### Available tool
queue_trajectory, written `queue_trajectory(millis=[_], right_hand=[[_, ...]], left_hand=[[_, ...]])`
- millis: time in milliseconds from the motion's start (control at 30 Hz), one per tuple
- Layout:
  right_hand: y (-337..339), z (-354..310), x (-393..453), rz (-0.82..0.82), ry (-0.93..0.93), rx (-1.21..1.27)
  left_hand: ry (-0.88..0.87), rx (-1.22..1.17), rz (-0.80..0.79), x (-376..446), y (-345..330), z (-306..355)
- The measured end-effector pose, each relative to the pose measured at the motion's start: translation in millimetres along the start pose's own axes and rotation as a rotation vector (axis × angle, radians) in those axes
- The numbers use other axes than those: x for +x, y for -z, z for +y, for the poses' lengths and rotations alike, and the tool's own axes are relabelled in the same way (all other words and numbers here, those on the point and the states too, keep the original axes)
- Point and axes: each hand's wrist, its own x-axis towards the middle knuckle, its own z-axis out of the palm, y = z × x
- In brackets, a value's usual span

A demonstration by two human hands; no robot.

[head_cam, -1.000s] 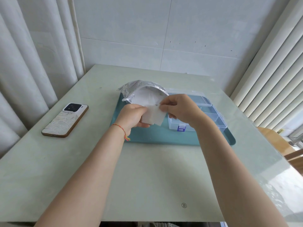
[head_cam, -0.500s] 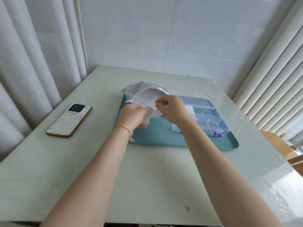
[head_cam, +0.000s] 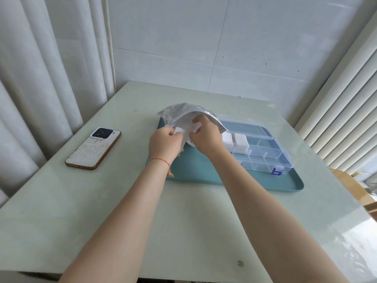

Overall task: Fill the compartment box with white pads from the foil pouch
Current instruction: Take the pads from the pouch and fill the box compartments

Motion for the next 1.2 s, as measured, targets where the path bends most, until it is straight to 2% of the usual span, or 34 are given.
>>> queue_trajectory(millis=[200,467,700,967,1067,1200], right_hand=[[0,-1,3,-0.014,0.077,-0.156],[-2,3,4,0.017,0.115,-0.303],[-6,3,-1,0.127,0.202,-0.367],[-4,-2,-4,0.023,0.2,-0.46],[-3,1,-2,0.066,0.166,-0.401],[5,10,-5,0.165,0.082,-0.164]], left_hand=[[-0.034,0.071,0.019,6,-2,-5],[-0.008,0.043,0.012,11,-4,-12],[0.002,0.024,0.009,5,-2,-4],[-0.005,0.017,-0.006,5,0,-4],[0.023,-0.011,-0.009,-1,3,3],[0.058,-0.052,-0.016,-9,3,12]])
